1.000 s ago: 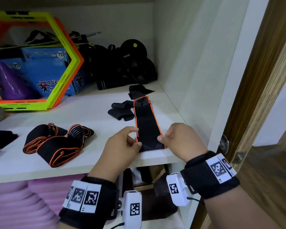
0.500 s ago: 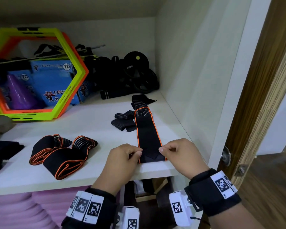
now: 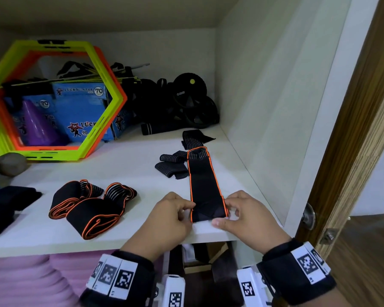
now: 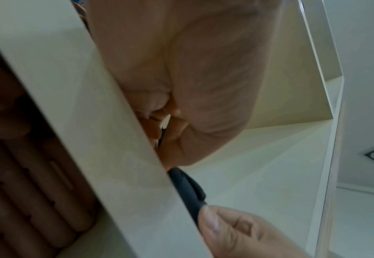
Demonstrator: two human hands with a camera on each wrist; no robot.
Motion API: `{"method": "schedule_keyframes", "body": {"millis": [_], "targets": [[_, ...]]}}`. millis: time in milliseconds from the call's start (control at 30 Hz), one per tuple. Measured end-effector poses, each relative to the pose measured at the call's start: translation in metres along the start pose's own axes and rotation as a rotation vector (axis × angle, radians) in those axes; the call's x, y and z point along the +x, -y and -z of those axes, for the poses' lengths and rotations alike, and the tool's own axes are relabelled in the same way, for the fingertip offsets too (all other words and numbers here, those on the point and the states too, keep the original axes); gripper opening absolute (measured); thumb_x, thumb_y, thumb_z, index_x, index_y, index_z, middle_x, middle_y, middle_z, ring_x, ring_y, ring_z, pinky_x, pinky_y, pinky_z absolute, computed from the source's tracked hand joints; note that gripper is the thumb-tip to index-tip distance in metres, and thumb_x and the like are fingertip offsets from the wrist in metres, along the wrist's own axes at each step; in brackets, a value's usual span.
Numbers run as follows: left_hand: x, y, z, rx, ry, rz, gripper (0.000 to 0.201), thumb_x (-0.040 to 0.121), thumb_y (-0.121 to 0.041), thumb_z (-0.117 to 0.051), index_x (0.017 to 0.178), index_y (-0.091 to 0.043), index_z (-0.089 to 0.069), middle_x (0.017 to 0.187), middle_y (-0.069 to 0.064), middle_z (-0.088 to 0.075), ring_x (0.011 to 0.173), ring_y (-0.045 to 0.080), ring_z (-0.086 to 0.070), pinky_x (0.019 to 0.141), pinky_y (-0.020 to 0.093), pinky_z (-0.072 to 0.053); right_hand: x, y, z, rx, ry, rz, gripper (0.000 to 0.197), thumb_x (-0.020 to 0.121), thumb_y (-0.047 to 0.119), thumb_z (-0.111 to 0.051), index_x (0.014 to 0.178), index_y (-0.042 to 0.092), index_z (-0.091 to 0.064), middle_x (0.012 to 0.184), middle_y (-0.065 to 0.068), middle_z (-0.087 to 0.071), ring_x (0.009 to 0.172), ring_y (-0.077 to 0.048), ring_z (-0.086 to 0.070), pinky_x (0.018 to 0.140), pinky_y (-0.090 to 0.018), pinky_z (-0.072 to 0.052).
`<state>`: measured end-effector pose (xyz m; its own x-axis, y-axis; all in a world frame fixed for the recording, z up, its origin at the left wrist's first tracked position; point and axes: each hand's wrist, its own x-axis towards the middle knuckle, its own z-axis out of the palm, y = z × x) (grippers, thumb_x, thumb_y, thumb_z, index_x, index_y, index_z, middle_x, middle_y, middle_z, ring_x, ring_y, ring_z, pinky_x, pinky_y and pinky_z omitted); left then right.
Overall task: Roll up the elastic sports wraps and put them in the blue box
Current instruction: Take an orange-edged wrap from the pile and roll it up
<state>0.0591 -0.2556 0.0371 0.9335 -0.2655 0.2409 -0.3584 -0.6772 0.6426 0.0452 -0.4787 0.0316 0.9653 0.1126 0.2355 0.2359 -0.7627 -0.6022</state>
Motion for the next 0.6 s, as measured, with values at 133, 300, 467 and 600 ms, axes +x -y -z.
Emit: {"method": "schedule_keyframes", "body": {"millis": [133, 300, 467, 600], "targets": [[0.005, 0.000, 0.010, -0.017, 0.100, 0.010, 0.038, 0.081, -0.005, -0.071, 0.114, -0.025, -0.073, 0.107, -0.012, -0.055, 0.070, 0.002, -0.058, 0.069, 0.008, -0.043, 0.004, 0.003, 0.003, 0.014, -0.028, -0.013, 0.049, 0.090, 0.060, -0.049, 0.065, 0.018, -0.056, 0.075, 0.005, -0.055, 0.082, -0.007, -0.054, 0.080, -0.041, -0.050], [0.007, 0.003, 0.009, -0.111, 0.112, -0.032, 0.034, 0.078, -0.011, -0.078, 0.110, -0.022, -0.075, 0.119, -0.018, -0.059, 0.065, 0.002, -0.055, 0.072, 0.016, -0.046, 0.009, 0.006, 0.003, 0.113, -0.108, -0.082, 0.018, 0.089, 0.038, -0.068, 0.106, 0.033, -0.064, 0.095, 0.011, -0.069, 0.070, 0.000, -0.055, 0.081, -0.031, -0.051], [0.006, 0.004, 0.003, 0.020, 0.083, -0.073, 0.050, 0.070, -0.043, -0.087, 0.115, -0.027, -0.073, 0.120, -0.028, -0.057, 0.081, 0.000, -0.061, 0.074, 0.008, -0.044, 0.006, 0.003, 0.002, -0.088, -0.030, 0.051, 0.036, 0.089, 0.053, -0.061, 0.114, 0.029, -0.072, 0.118, 0.016, -0.057, 0.106, -0.006, -0.058, 0.091, -0.031, -0.049], [0.009, 0.006, 0.000, 0.123, 0.066, -0.169, 0.035, 0.087, -0.034, -0.074, 0.118, -0.018, -0.073, 0.120, -0.019, -0.058, 0.089, -0.009, -0.057, 0.084, 0.005, -0.039, 0.011, -0.004, 0.008, -0.109, 0.105, 0.109, 0.065, 0.076, 0.057, -0.074, 0.131, 0.024, -0.065, 0.130, 0.018, -0.054, 0.118, -0.004, -0.053, 0.100, -0.025, -0.044]]}}
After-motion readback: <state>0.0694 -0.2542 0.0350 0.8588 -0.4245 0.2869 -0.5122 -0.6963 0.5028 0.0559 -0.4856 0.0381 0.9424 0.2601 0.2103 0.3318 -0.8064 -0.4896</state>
